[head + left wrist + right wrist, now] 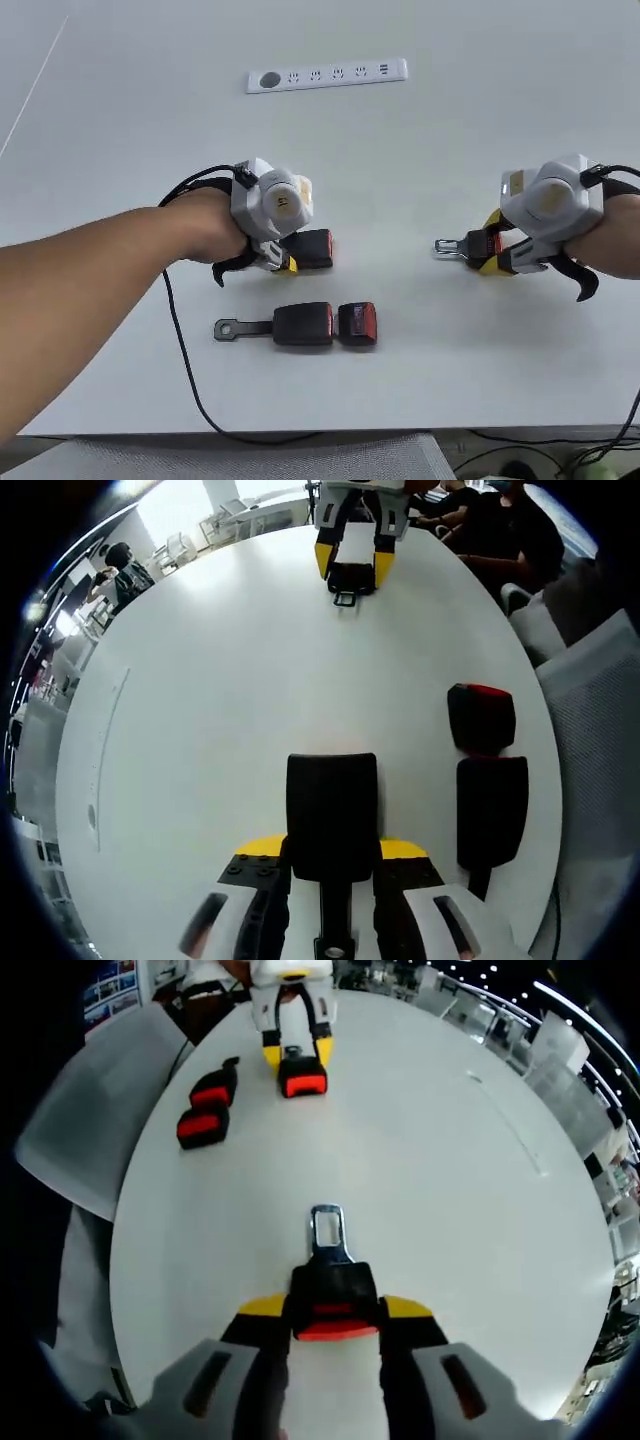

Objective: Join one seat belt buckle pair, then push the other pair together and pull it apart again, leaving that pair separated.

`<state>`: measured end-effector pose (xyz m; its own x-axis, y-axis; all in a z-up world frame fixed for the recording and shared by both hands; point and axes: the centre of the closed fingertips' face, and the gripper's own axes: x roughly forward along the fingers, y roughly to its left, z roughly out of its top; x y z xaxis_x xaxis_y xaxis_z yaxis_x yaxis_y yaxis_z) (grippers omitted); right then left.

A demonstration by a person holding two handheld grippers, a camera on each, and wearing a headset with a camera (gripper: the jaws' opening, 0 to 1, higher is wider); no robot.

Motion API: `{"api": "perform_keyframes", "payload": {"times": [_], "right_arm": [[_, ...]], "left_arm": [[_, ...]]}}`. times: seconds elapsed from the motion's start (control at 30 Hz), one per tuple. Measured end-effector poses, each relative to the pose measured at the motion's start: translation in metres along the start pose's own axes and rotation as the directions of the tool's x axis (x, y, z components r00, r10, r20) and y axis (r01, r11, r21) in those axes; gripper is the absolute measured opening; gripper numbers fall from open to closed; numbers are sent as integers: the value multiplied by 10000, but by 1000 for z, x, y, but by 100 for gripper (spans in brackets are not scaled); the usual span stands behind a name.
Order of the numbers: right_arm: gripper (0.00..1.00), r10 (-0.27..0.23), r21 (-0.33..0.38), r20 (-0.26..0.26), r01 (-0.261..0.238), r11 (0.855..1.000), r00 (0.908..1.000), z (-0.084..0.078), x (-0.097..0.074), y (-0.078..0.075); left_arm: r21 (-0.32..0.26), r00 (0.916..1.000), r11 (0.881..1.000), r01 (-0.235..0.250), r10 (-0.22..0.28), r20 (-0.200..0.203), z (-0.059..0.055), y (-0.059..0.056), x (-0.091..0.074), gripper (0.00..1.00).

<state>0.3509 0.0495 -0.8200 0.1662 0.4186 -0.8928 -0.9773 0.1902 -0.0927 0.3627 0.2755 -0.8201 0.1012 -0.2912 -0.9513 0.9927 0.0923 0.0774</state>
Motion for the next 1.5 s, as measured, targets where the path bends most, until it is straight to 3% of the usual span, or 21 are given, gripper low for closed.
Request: {"api": "perform_keyframes", "payload": {"times": [0.17,0.43,0.93,1.2,1.5], "right_arm": [[33,99,-114,221,-97,9999,9997,17,8,5],[33,265,-326,436,-251,9992,9987,48,22,13],[33,121,-618,766,-73,9981,9970,106,50,19],[33,30,-543,721,9,9985,9974,120,57,18],[33,-8,-735,665,57,9973,9978,121,56,17]], "left_arm": [[33,9998,10000,9,-8,-211,0,0,0,32],[150,9997,9998,124,-121,-195,-1,-1,1,32],[170,9996,9998,99,-94,-256,-1,-1,2,32],[213,9997,9997,88,-83,-226,-1,-2,2,32],[172,9997,9998,104,-101,-204,0,-3,1,32]]}}
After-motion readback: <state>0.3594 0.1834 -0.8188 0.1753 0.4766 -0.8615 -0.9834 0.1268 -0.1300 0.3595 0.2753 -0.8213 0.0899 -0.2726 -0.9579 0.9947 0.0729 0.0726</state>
